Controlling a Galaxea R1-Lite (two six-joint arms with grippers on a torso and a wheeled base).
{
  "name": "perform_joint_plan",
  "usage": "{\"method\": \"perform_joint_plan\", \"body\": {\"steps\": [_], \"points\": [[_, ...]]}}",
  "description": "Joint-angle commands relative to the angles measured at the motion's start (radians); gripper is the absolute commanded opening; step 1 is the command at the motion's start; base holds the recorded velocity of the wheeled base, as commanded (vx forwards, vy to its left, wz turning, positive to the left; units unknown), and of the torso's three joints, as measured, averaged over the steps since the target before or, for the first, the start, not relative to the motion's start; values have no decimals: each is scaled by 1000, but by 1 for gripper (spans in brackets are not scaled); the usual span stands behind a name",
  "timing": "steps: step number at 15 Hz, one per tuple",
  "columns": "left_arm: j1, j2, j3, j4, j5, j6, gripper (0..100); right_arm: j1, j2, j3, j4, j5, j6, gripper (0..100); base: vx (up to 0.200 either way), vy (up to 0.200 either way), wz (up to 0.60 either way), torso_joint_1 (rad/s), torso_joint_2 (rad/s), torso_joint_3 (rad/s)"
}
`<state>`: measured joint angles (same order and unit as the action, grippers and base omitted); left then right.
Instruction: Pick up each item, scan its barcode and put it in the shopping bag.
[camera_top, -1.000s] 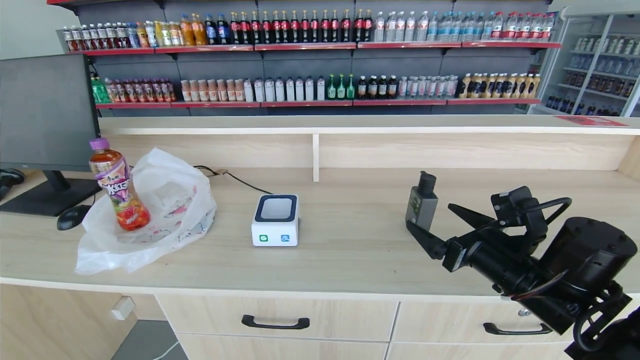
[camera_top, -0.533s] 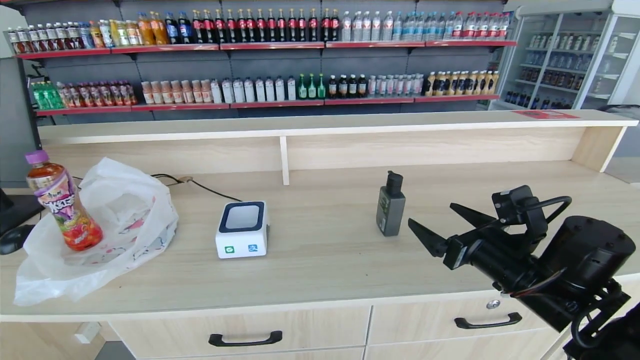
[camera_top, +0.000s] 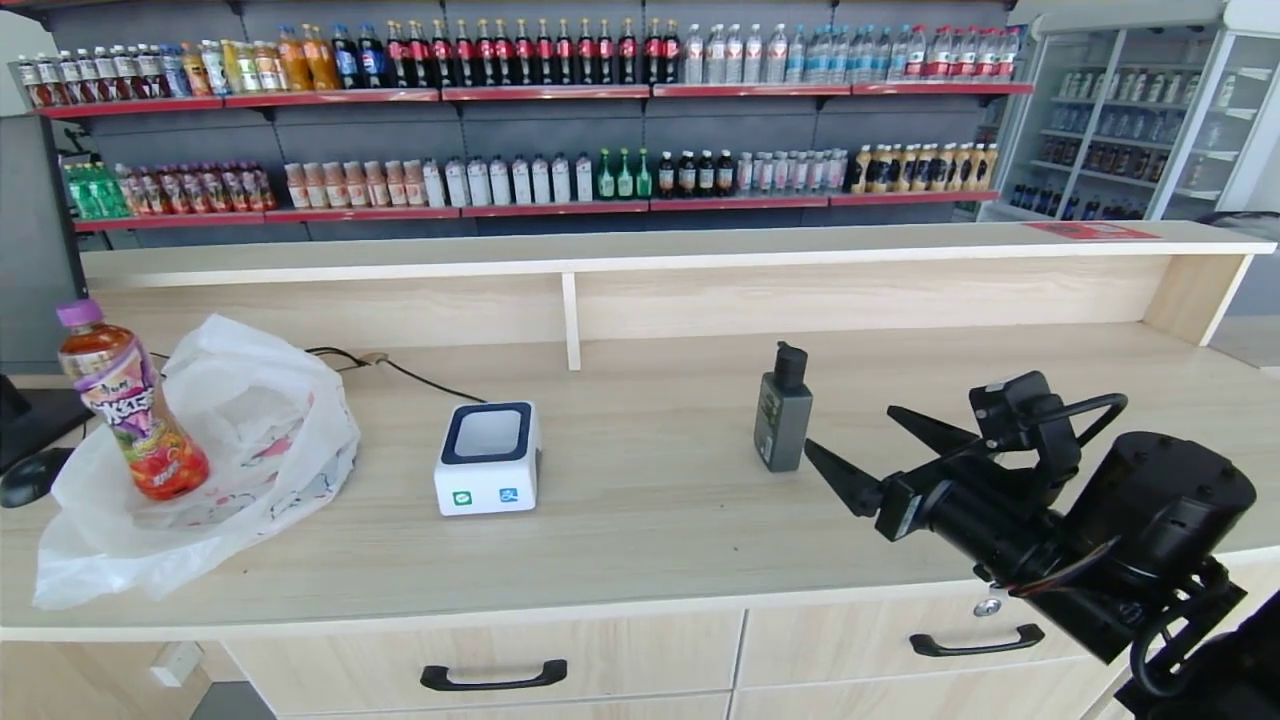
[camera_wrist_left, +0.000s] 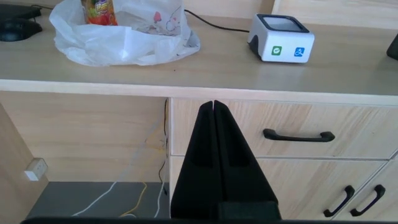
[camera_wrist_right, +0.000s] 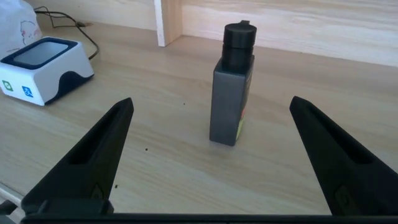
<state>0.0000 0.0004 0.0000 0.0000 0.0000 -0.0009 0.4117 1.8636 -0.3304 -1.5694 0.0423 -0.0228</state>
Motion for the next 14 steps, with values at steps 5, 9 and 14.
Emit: {"method": "perform_joint_plan", "body": {"steps": [5,9,14], "points": [[0,0,0,0,0,-1,0,15,80,-56,-1,-93,1,100,0,0,0,0,0,0],[0,0,0,0,0,-2,0,16,88,-50,-1,-107,1,100,0,0,0,0,0,0],[0,0,0,0,0,-2,0,16,117,-52,-1,-125,4,100,0,0,0,0,0,0]]}}
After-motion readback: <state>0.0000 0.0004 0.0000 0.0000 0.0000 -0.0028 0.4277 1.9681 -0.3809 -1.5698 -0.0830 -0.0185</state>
